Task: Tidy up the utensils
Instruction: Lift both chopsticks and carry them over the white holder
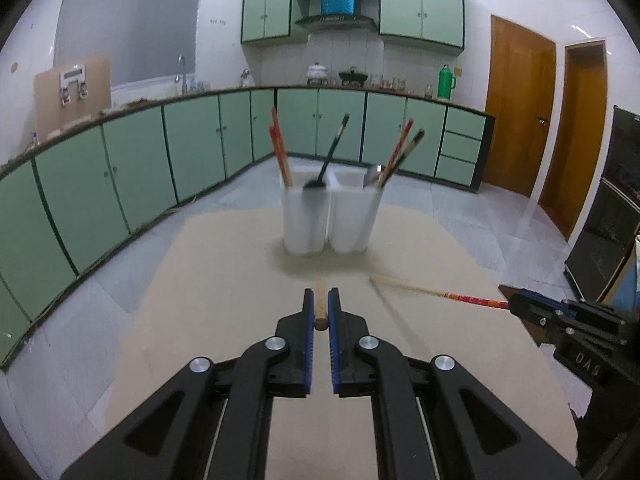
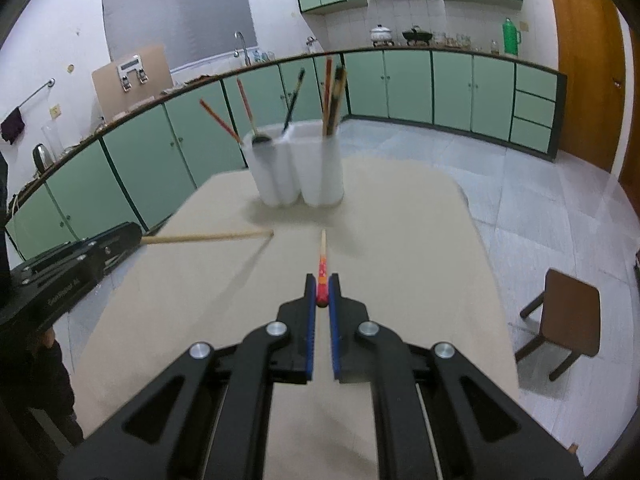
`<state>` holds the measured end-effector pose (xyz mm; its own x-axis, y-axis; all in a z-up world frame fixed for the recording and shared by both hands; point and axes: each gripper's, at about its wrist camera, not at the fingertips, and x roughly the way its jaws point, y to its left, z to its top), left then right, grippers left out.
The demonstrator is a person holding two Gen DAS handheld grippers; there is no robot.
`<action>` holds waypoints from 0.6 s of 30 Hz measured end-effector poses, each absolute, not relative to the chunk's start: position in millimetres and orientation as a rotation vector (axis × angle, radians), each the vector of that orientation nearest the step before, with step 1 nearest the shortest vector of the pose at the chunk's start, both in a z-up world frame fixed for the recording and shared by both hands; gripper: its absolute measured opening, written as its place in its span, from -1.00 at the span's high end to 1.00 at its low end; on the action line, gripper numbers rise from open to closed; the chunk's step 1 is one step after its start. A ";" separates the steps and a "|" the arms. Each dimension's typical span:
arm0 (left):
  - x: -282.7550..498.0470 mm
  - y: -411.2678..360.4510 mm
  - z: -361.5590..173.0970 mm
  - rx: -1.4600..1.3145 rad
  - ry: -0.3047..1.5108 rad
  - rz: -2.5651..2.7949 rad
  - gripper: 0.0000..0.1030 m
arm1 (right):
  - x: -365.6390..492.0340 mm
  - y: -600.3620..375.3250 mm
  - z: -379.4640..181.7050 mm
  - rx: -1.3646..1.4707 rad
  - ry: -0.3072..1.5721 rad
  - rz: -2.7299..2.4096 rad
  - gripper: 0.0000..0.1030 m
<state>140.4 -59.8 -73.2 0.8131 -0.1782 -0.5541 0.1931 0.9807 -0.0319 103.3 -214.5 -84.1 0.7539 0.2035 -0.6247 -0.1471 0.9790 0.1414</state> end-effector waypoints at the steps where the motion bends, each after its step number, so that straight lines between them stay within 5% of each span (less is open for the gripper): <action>1: 143.4 -59.4 -68.0 0.027 0.580 -0.204 0.87 | 107.9 -214.1 -76.9 0.077 0.686 0.195 0.90; 18: 207.4 -52.3 -4.2 -0.021 0.527 -0.305 0.87 | 192.9 -208.3 19.6 0.025 0.706 0.342 0.90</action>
